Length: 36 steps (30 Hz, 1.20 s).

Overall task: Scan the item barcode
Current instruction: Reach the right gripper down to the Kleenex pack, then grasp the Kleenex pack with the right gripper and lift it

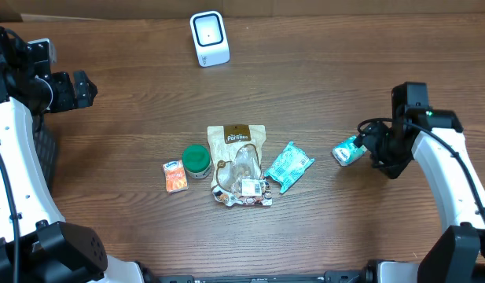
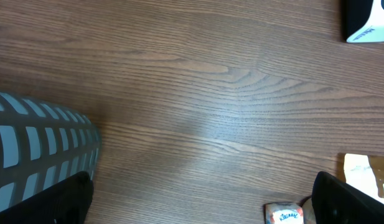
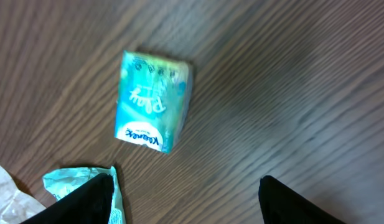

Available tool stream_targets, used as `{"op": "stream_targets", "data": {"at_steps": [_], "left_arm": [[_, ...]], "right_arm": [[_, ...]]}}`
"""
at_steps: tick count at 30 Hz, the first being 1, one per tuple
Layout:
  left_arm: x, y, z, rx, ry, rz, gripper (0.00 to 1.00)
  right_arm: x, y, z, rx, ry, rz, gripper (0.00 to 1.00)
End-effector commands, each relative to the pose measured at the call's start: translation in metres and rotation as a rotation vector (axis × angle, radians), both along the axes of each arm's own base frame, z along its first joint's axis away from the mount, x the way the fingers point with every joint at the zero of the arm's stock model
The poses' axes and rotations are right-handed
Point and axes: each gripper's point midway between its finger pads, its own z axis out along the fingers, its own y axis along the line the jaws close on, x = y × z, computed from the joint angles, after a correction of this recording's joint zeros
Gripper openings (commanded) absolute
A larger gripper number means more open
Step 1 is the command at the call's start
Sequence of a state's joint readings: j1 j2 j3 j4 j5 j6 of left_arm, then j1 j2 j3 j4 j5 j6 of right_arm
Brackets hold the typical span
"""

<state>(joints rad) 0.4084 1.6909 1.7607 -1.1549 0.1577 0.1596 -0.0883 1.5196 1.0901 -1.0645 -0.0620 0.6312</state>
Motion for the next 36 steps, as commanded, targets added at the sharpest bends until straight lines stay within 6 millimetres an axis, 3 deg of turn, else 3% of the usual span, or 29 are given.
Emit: {"op": "stream_targets", "data": {"at_steps": [1,9,20,25,36], "left_arm": [[0.002,0.003,0.004,-0.01,-0.015,0.013,0.99],[0.002,0.003,0.004,-0.01,-0.015,0.013,0.99],[0.002,0.003,0.004,-0.009,-0.015,0.013,1.0],[0.002,0.003,0.004,-0.009,-0.015,0.013,1.0],[0.002,0.003,0.004,-0.009,-0.015,0.013,1.0]], "right_arm": [[-0.002,0.013,-0.009,0.074,-0.007,0.01,0.72],[0.004,0.014,-0.021,0.077,-0.048,0.012,0.59],[0.003,0.014,-0.045,0.082,-0.076,-0.033,0.57],[0.005,0.01,-0.055,0.058,-0.105,-0.035,0.47],[0.007,0.011,-0.078,0.052,-0.174,-0.024,0.46]]}}
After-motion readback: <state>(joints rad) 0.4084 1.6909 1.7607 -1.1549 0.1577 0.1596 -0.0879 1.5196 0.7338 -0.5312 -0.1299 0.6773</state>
